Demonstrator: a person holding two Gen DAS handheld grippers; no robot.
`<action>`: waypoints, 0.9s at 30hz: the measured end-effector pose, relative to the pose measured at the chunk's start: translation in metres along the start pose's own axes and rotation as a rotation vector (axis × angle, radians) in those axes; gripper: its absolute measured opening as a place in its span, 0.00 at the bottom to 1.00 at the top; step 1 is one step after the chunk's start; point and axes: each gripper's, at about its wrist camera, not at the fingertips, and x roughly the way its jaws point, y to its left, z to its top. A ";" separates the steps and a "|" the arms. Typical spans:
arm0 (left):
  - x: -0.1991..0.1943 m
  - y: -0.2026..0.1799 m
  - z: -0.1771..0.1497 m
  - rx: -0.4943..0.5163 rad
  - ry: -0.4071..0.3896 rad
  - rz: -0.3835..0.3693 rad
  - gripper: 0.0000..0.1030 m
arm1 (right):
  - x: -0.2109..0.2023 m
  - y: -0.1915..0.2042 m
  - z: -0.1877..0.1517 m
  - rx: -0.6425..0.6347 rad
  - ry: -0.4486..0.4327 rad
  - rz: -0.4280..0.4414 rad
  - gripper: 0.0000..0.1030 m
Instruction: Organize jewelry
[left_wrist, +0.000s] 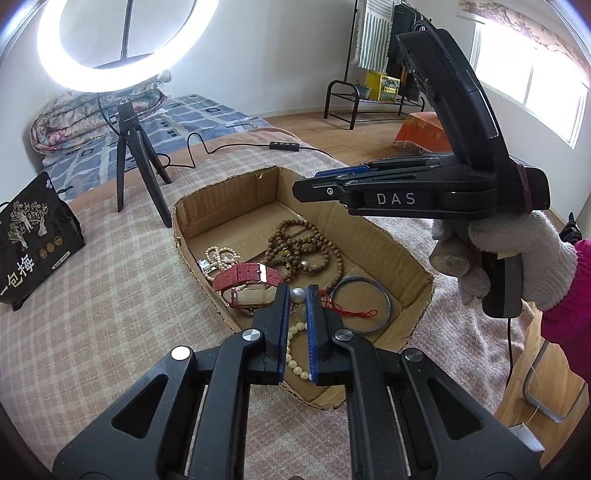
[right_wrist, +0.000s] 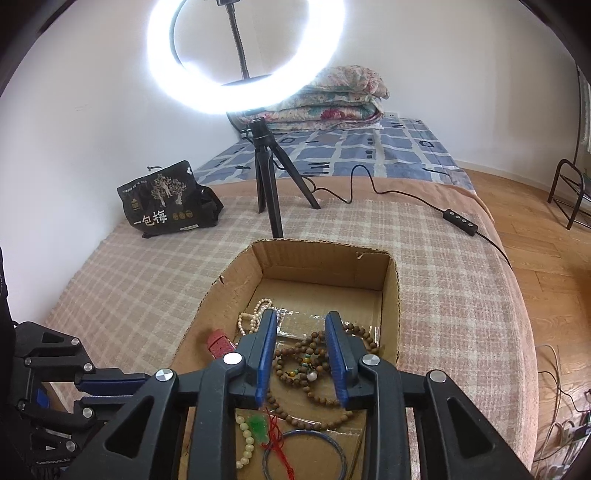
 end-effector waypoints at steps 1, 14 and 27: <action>0.000 0.000 0.000 0.001 0.000 0.000 0.15 | 0.000 0.000 0.000 0.003 0.000 -0.004 0.35; -0.008 0.005 -0.003 -0.016 -0.032 0.025 0.64 | -0.011 -0.002 0.000 0.061 -0.049 -0.079 0.99; -0.023 0.003 -0.005 -0.018 -0.045 0.037 0.64 | -0.021 0.002 -0.003 0.079 -0.044 -0.112 1.00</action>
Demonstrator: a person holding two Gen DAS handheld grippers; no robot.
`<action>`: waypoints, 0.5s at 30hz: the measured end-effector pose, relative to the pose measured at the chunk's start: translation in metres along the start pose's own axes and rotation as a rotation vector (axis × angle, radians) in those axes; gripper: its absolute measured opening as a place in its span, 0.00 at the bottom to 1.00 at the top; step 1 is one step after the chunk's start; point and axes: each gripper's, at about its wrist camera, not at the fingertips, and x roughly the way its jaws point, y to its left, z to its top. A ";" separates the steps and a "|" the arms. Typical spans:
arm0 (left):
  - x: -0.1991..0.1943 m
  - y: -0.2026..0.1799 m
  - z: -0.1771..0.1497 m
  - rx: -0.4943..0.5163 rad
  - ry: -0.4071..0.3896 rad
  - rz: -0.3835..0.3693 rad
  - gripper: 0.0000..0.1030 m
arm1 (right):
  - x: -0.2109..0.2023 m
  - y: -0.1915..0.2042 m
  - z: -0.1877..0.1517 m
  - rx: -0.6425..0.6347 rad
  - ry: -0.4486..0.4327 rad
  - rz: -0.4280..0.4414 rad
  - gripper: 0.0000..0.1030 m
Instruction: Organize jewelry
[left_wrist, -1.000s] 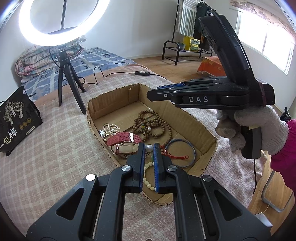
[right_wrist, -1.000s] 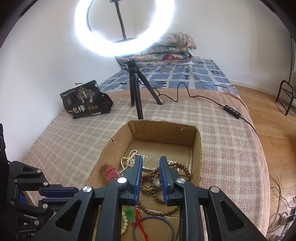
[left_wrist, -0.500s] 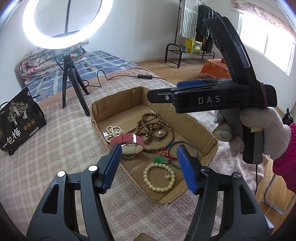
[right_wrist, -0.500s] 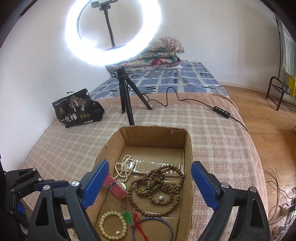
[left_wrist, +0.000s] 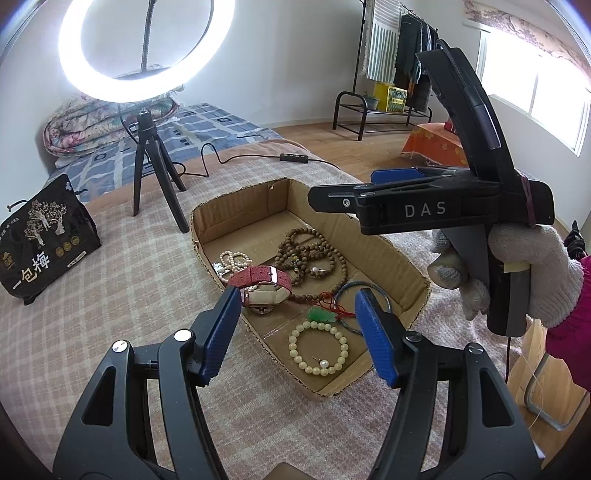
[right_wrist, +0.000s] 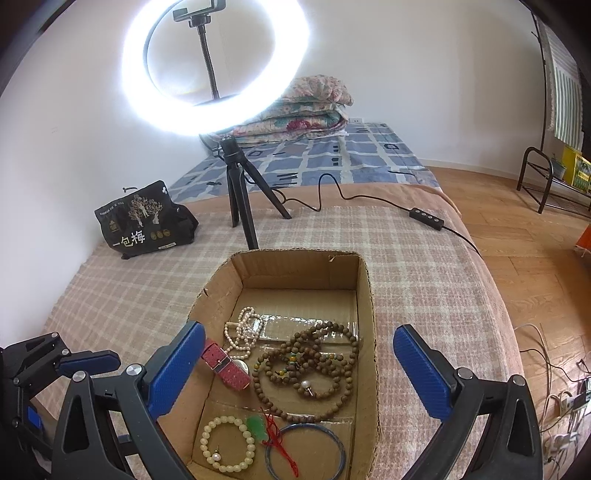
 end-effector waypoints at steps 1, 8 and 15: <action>-0.001 0.000 0.000 0.000 -0.002 0.002 0.64 | -0.002 0.001 0.000 -0.001 -0.001 -0.002 1.00; -0.023 0.001 -0.001 -0.013 -0.028 0.017 0.64 | -0.022 0.011 0.000 -0.001 -0.017 -0.024 1.00; -0.055 0.007 -0.004 -0.042 -0.064 0.037 0.64 | -0.053 0.026 -0.003 0.007 -0.045 -0.047 1.00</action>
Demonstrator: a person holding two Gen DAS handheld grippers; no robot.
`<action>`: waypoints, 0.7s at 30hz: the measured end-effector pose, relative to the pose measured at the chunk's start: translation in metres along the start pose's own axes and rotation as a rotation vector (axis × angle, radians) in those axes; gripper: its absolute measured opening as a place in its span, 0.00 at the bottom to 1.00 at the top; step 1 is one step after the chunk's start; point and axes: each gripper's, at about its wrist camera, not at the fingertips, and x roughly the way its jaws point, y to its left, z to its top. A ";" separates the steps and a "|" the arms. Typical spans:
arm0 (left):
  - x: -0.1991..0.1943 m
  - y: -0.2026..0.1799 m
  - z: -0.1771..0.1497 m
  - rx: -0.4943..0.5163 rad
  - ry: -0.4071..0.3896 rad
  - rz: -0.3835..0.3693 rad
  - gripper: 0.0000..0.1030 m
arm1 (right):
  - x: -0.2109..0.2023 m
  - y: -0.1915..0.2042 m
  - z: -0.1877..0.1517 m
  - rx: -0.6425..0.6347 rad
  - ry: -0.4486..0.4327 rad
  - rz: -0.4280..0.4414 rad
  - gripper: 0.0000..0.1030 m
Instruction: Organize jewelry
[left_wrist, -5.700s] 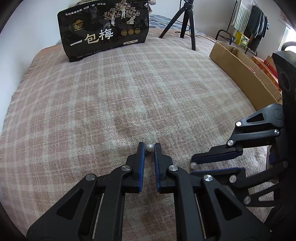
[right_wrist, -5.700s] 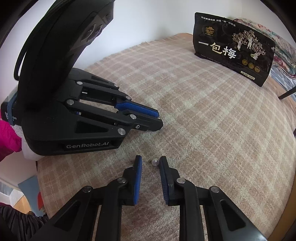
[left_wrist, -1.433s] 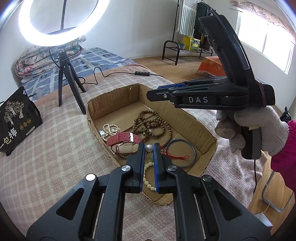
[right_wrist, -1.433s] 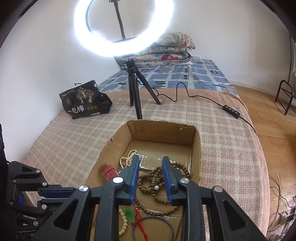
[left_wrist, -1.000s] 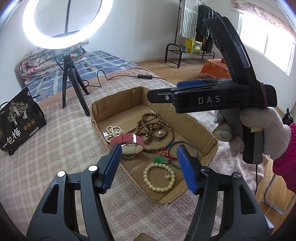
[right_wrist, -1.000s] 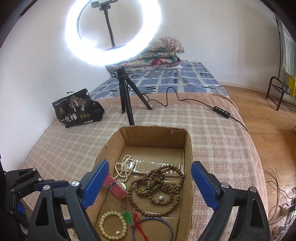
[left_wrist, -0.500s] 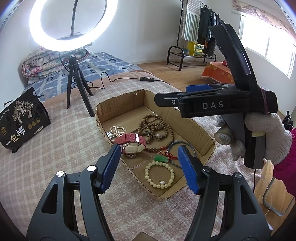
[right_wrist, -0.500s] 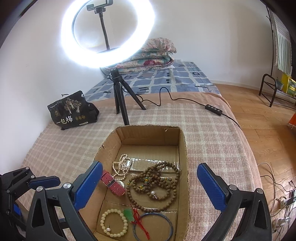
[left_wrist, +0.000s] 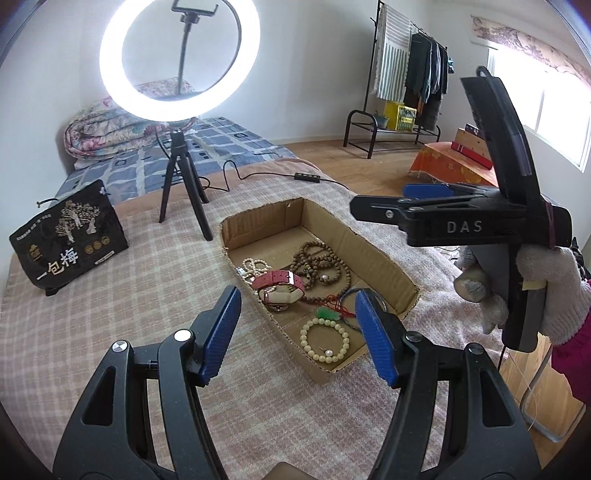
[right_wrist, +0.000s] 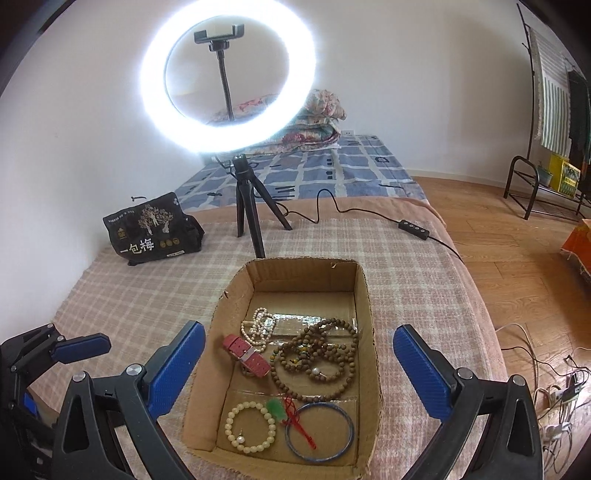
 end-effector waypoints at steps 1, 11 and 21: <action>-0.005 0.001 0.000 -0.001 -0.004 0.004 0.65 | -0.005 0.002 0.000 0.003 -0.004 -0.005 1.00; -0.059 0.014 -0.004 -0.062 -0.069 0.063 0.82 | -0.059 0.019 -0.011 0.034 -0.066 -0.092 1.00; -0.096 0.036 -0.013 -0.106 -0.112 0.143 0.89 | -0.093 0.039 -0.025 0.010 -0.081 -0.139 1.00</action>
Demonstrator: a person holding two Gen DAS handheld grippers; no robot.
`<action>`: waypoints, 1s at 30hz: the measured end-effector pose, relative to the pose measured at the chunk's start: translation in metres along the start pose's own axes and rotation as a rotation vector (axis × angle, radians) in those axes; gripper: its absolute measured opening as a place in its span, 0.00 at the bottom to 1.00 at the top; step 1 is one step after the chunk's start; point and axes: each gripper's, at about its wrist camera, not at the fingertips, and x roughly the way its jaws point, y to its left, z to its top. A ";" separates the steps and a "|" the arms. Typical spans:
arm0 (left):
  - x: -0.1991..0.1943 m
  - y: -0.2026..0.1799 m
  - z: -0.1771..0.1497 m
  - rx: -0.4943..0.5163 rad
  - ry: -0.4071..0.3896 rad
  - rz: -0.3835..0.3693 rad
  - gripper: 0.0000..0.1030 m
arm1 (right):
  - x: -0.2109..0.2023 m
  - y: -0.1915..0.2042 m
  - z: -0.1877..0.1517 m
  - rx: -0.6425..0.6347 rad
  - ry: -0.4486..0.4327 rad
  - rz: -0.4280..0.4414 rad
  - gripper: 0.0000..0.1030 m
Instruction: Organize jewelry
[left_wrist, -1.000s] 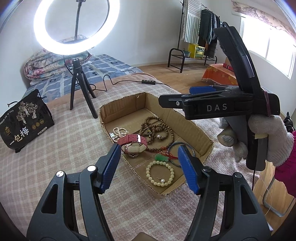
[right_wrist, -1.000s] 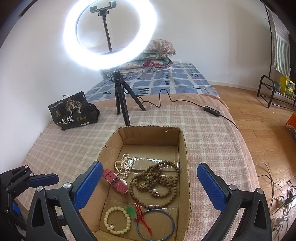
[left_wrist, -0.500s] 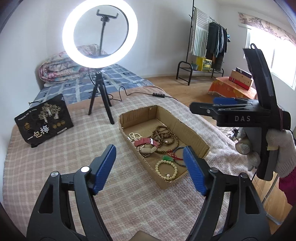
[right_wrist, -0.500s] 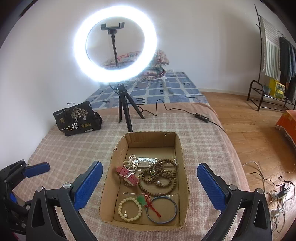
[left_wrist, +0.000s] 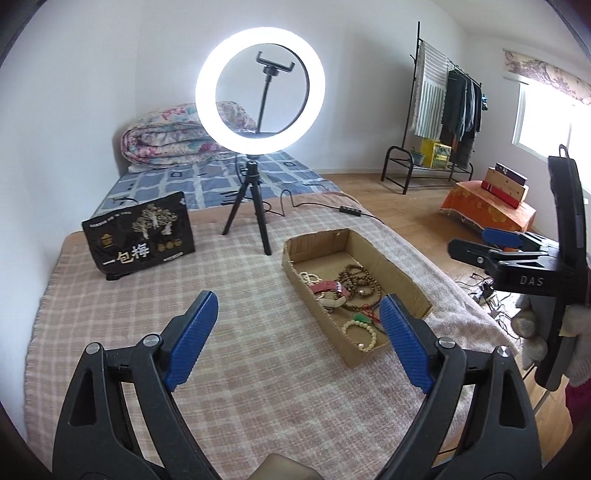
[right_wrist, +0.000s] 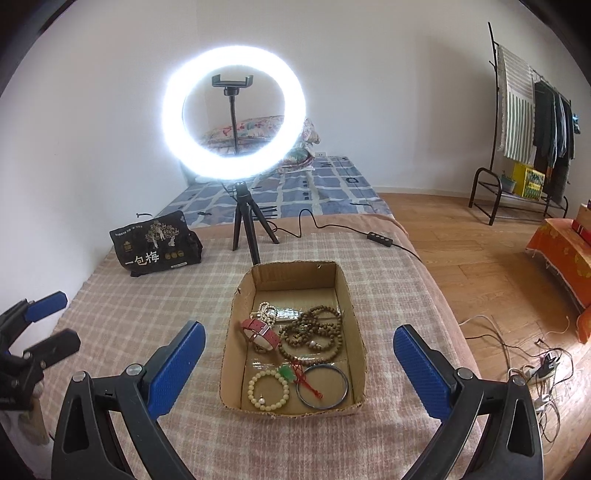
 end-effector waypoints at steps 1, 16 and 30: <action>-0.003 0.003 0.000 0.001 0.000 0.014 0.89 | -0.003 0.002 -0.001 -0.009 -0.006 -0.012 1.00; -0.034 0.020 -0.005 0.014 -0.066 0.173 0.99 | -0.027 0.022 -0.008 -0.055 -0.065 -0.079 1.00; -0.043 0.018 -0.003 0.001 -0.082 0.184 1.00 | -0.038 0.024 -0.008 -0.060 -0.089 -0.082 1.00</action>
